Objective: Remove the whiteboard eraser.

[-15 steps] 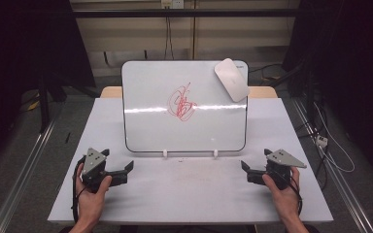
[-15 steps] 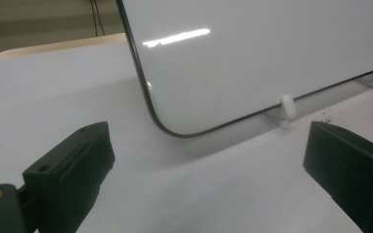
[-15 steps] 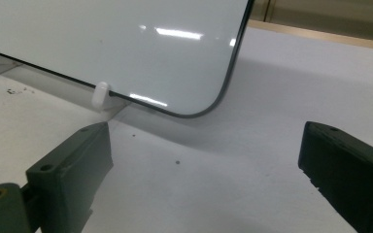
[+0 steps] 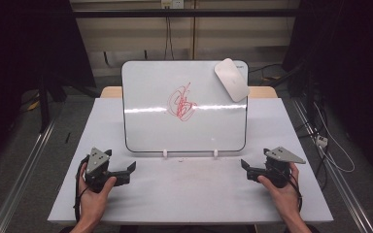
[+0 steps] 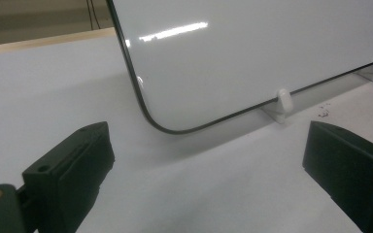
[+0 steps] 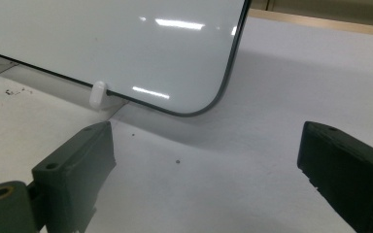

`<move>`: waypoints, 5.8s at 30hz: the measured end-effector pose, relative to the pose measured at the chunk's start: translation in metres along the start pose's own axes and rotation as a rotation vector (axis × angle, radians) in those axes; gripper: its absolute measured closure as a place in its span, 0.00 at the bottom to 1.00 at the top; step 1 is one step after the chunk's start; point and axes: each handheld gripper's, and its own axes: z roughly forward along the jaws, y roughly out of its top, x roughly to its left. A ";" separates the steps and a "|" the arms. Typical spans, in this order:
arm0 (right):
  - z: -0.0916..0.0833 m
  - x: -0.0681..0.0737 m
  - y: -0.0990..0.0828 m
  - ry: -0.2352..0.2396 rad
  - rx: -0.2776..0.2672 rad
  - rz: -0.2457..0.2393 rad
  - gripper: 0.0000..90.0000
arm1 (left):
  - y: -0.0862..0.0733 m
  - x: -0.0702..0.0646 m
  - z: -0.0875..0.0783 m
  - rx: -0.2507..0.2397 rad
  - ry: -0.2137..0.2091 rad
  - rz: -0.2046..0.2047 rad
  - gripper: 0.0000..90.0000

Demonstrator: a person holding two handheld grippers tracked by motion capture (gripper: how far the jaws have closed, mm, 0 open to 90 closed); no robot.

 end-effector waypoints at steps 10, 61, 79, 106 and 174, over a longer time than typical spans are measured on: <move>0.016 0.005 0.031 0.025 0.068 -0.090 0.07 | 0.000 -0.007 0.004 0.024 -0.042 0.021 0.05; 0.072 0.006 0.211 -0.132 -0.040 -0.355 0.25 | -0.003 -0.005 0.000 0.051 -0.063 -0.007 0.06; 0.094 0.014 0.219 -0.186 0.006 -0.419 0.33 | -0.003 -0.001 0.002 0.059 -0.061 -0.009 0.06; 0.094 0.017 0.218 -0.214 0.008 -0.406 0.35 | -0.003 -0.001 0.000 0.049 -0.057 -0.008 0.06; 0.056 0.037 0.189 -0.060 -0.092 -0.346 0.35 | -0.004 -0.003 0.002 0.058 -0.048 -0.006 0.05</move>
